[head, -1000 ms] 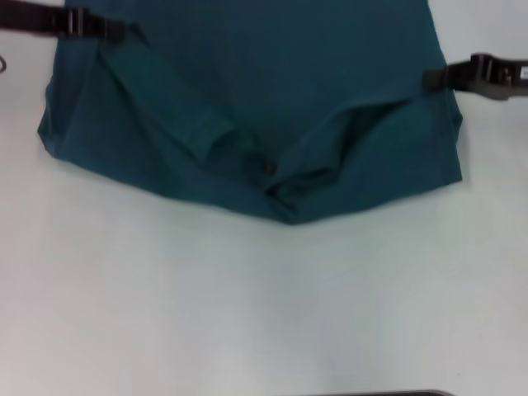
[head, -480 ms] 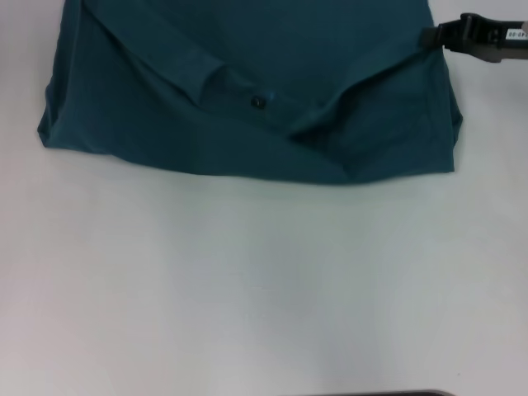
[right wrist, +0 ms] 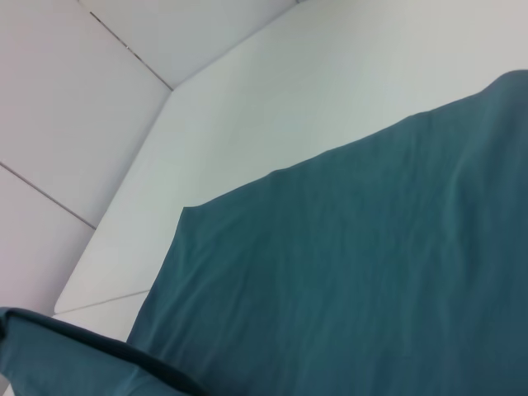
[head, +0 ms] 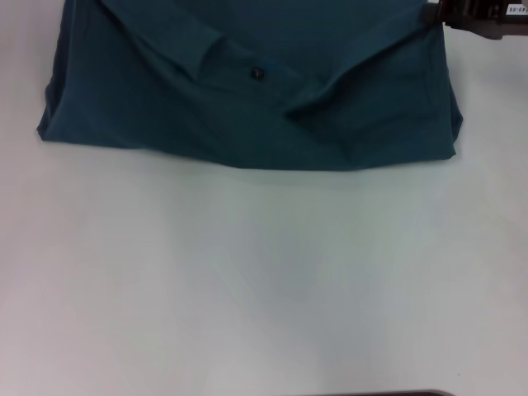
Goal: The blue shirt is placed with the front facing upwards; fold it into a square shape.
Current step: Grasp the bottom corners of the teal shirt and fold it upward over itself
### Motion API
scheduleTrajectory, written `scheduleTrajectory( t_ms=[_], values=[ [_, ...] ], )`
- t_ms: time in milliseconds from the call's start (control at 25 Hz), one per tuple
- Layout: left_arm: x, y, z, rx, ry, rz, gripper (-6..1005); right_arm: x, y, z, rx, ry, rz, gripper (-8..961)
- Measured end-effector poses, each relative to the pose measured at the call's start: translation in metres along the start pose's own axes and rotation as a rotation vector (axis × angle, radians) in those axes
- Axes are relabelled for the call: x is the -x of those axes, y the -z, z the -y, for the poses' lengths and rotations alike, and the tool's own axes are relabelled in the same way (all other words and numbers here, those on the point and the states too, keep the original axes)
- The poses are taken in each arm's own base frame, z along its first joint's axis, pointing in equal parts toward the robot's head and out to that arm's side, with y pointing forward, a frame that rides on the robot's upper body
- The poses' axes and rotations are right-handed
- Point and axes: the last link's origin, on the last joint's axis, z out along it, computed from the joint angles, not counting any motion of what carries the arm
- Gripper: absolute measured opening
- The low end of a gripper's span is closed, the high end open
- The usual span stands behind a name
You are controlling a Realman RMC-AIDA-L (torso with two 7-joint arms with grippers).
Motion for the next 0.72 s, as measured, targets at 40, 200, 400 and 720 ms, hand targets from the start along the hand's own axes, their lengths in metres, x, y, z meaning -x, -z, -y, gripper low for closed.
scheduleTrajectory(
  t_ms=[40,200,400,720],
  values=[
    [0.0,0.0,0.0,0.001,0.002,-0.003,51,0.0,0.0,0.0,0.0,0.0,0.0,41],
    [0.001,-0.001,0.0,-0.003,0.008,-0.007,51,0.001,-0.002,0.0,-0.007,0.002,-0.001,41],
    [0.018,-0.01,0.002,-0.012,0.04,0.009,51,-0.006,-0.008,0.003,-0.018,-0.012,-0.007,41],
    [0.039,-0.014,0.007,-0.03,0.083,0.008,49,-0.014,-0.017,0.005,-0.04,-0.007,-0.016,41]
  ],
)
